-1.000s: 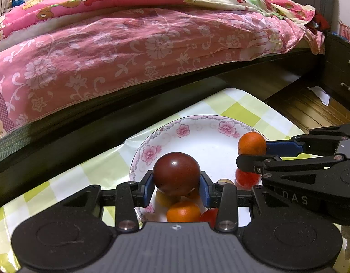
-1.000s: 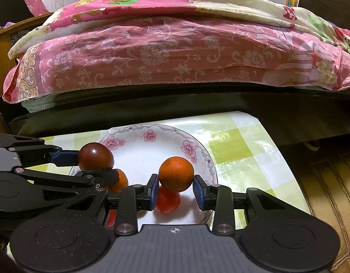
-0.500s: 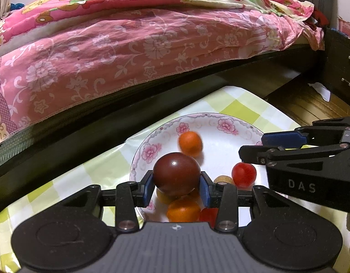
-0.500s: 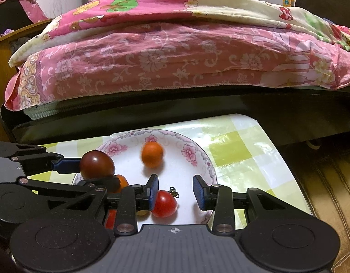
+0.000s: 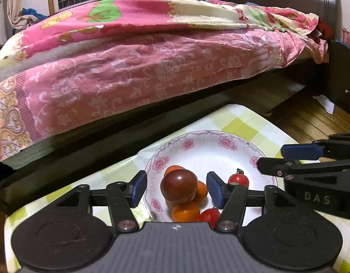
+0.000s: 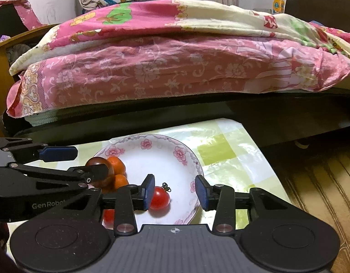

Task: Organize fruits

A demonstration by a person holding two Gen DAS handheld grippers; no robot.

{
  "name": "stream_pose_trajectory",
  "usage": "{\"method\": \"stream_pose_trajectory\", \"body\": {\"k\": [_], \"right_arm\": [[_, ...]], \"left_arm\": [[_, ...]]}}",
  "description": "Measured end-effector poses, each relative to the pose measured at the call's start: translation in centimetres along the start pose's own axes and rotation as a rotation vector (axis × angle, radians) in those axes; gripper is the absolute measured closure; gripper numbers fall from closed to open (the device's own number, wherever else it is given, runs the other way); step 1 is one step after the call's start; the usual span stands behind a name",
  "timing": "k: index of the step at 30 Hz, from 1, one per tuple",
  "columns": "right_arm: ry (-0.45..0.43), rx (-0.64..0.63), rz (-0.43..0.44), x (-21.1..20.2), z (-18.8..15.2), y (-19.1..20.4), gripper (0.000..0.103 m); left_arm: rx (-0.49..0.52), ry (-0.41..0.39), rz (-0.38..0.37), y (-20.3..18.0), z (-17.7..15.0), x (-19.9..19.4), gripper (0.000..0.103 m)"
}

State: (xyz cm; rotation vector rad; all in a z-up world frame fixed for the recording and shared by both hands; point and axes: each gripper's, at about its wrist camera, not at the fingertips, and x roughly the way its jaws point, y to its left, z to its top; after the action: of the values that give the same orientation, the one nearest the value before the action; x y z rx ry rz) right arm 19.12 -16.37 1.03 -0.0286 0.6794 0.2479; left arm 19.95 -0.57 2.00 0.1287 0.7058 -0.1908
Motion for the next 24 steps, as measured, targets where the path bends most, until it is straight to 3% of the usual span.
{"method": "stream_pose_trajectory", "body": {"k": [8, 24], "right_arm": [[-0.013, 0.008, -0.022, -2.4, -0.4, 0.2, 0.067], [-0.013, 0.029, -0.017, -5.3, -2.1, 0.9, 0.065]], "left_arm": [[0.004, -0.007, 0.032, -0.4, -0.8, -1.9, 0.032], [-0.028, -0.007, 0.104, -0.7, -3.0, -4.0, 0.008]]}}
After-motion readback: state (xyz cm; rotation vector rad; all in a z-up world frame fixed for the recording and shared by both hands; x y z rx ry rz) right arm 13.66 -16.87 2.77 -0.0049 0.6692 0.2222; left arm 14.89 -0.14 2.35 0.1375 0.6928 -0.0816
